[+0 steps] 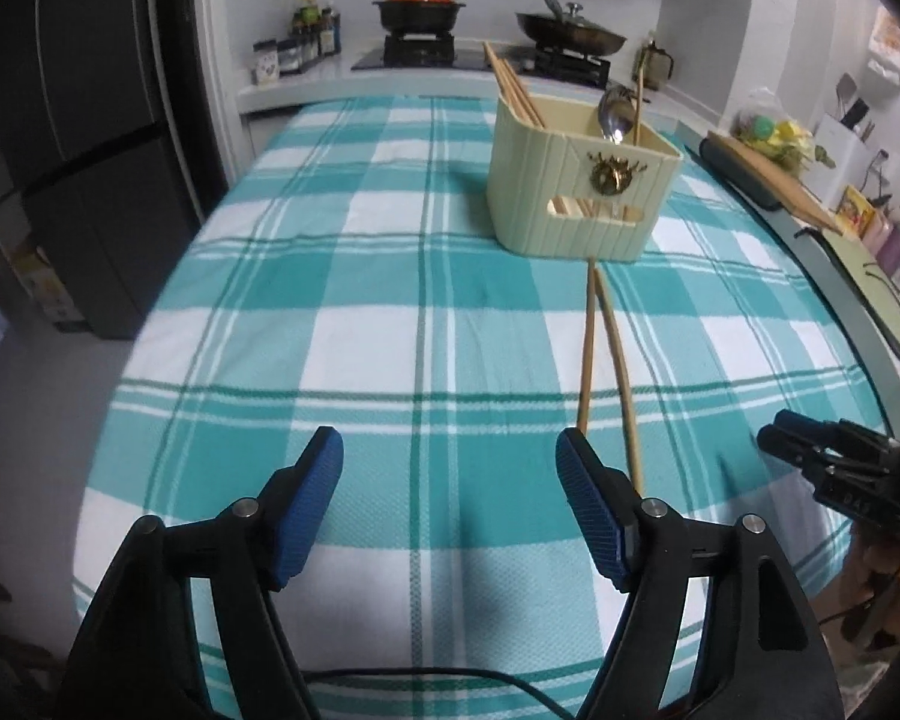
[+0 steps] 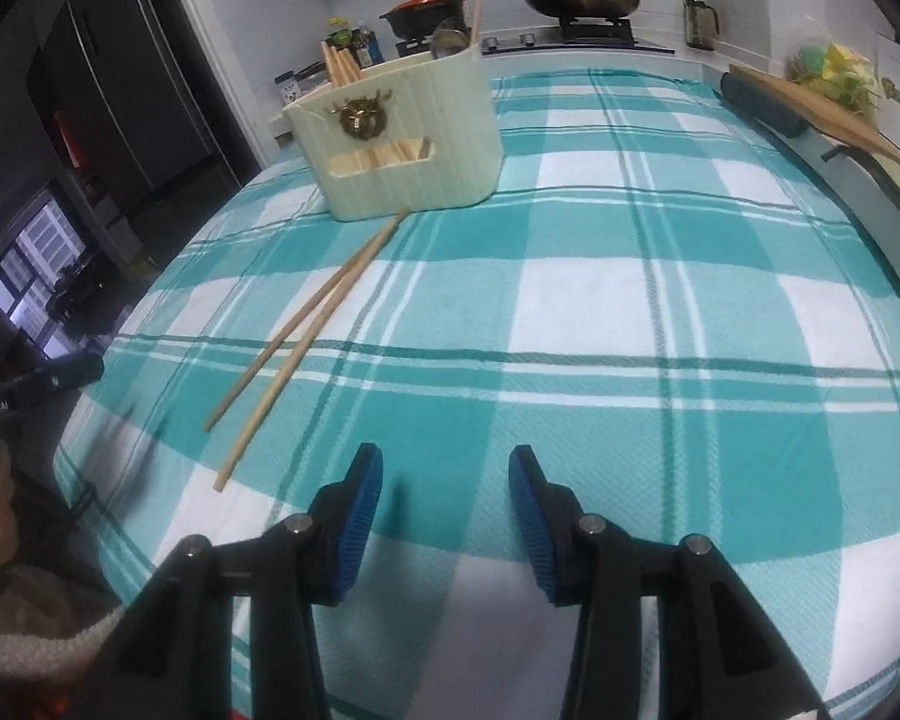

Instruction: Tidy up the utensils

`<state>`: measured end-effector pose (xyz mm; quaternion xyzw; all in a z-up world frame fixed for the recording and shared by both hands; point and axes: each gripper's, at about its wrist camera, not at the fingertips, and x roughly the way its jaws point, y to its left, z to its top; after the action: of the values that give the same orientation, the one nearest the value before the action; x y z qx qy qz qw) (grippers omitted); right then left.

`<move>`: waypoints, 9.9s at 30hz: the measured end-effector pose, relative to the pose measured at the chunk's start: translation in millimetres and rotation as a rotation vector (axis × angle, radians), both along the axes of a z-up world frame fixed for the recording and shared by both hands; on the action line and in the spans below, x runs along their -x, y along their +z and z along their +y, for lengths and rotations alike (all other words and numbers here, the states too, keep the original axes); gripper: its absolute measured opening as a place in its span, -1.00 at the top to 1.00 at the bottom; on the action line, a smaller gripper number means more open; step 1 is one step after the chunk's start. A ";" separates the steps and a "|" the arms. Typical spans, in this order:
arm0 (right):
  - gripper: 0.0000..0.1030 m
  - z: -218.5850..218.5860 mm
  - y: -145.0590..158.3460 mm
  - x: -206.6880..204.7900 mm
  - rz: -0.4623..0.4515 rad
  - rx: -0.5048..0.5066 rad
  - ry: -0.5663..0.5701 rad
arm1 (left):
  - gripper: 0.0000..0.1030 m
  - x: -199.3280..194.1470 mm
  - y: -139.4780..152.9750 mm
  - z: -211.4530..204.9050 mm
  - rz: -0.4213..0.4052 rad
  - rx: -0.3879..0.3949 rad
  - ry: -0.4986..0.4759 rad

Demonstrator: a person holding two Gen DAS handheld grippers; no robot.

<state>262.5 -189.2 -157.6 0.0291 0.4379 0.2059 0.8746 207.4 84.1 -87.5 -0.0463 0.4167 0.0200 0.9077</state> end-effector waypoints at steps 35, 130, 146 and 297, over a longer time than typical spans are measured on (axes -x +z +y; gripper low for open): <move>0.86 -35.7 -25.1 -9.7 0.002 0.243 -0.270 | -0.60 -90.0 -86.4 -63.4 0.190 -0.003 -0.160; 0.87 -42.7 59.4 -68.9 -0.045 0.024 -0.062 | 0.92 -88.8 24.8 -46.2 -0.039 0.078 -0.240; 0.87 -13.7 192.3 -39.4 -0.396 -0.115 0.025 | 0.94 -60.6 177.0 -16.1 -0.399 0.190 -0.243; -0.71 43.6 169.8 25.4 -0.417 0.089 -0.027 | -0.99 -9.2 92.6 -70.7 -0.229 -0.115 0.066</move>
<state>237.1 -145.6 12.3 -0.0471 0.2559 0.1763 0.9493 216.6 13.4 5.1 -0.0101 0.3068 0.0682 0.9493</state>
